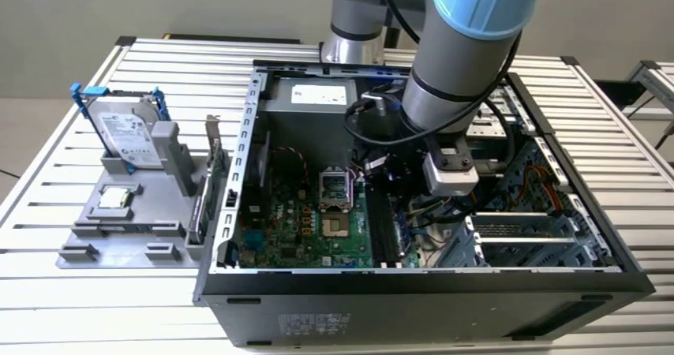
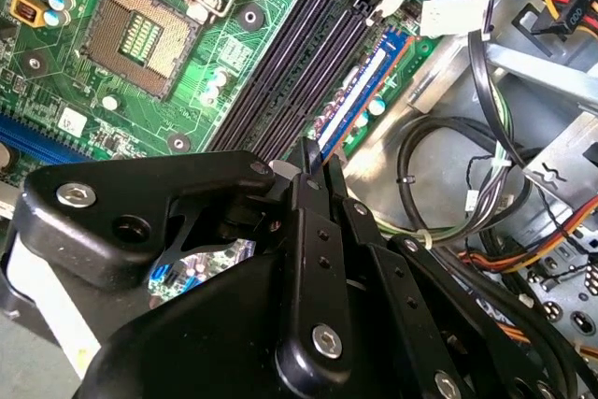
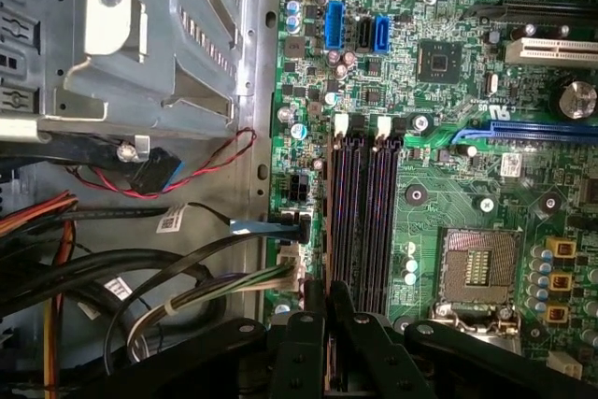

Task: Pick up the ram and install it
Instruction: 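Insert the ram into the slot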

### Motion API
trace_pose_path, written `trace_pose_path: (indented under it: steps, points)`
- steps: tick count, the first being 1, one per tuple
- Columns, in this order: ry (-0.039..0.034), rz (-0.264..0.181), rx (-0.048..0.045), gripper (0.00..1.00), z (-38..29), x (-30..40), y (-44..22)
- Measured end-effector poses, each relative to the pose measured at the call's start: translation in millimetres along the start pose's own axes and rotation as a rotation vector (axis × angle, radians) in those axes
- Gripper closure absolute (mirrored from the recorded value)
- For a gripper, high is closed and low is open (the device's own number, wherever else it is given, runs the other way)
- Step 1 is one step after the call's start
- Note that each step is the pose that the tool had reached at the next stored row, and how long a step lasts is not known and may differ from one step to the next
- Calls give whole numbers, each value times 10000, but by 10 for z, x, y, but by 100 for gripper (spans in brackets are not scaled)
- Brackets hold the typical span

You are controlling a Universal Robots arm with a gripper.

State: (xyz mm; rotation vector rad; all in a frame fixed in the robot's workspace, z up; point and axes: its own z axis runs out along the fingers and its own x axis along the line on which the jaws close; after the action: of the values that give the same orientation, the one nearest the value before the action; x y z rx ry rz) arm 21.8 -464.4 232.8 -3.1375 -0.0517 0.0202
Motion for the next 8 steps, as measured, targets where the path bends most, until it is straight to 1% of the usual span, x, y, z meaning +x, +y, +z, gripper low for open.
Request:
trace_pose_path:
  steps: [8]
  points:
    - [-1,0,-3,100,35,0,0]
